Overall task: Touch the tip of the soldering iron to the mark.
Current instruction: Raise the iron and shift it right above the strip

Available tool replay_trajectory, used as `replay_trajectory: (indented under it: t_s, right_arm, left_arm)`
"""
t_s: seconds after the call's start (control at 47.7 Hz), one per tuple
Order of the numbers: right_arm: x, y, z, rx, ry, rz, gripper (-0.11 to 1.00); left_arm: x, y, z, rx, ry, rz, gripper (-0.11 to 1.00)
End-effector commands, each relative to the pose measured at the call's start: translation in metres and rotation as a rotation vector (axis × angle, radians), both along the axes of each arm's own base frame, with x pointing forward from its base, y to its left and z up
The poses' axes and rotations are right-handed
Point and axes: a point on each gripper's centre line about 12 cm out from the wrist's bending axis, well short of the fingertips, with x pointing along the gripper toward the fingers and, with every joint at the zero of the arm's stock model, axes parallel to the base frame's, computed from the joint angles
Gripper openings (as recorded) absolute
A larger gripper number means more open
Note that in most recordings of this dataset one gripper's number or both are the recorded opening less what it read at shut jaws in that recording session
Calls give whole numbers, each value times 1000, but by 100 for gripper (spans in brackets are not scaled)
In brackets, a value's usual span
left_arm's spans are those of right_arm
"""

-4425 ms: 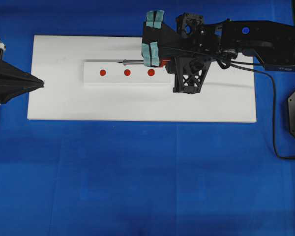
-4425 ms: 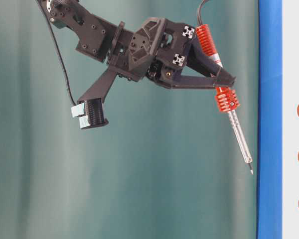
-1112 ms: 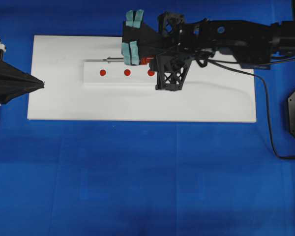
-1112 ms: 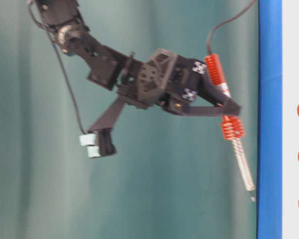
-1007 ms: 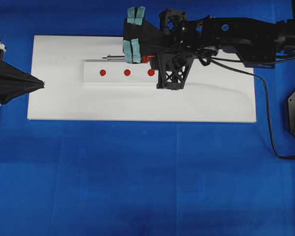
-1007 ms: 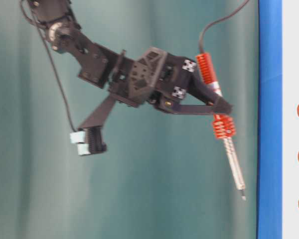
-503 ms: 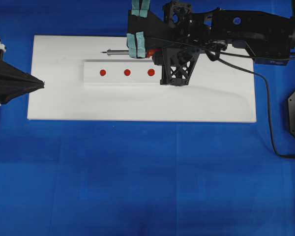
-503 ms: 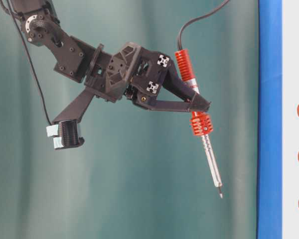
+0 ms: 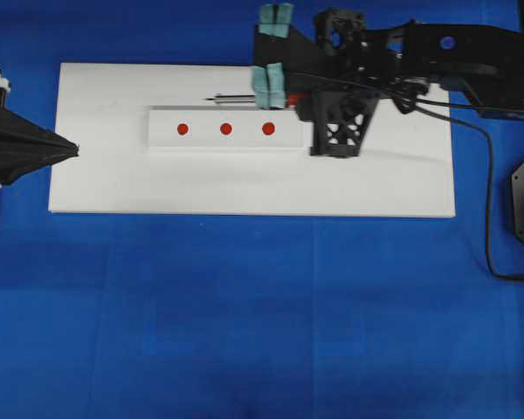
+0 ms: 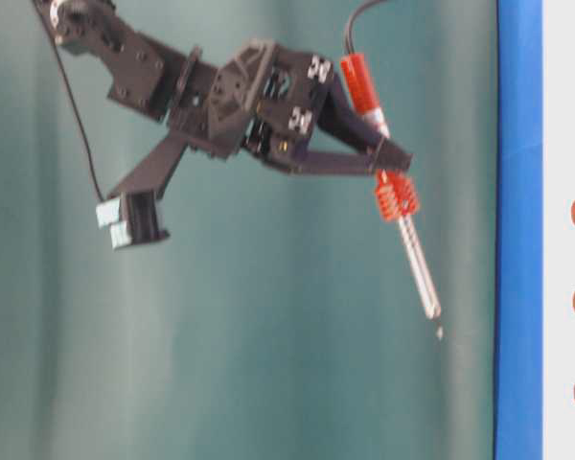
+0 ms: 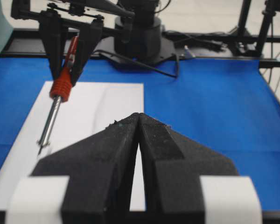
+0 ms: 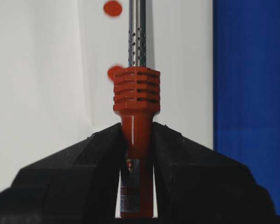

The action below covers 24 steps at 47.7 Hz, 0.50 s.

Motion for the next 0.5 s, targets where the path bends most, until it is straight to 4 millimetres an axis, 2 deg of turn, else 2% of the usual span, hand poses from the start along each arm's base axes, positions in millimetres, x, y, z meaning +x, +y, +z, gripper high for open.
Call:
replay_trajectory:
  t_s: [0.0,0.21,0.482]
  right_arm:
    - [-9,2,15,-8,-43,-1,6]
    - [-26,5,12,-5,-35,-1,6]
    - [-29,5,10,-6,-25,3,6]
  left_arm:
    - [1,1,4,0,-15,3,2]
    - [1,0,4,0,-15,2,2]
    - [1,0,4,0,-15,2,2]
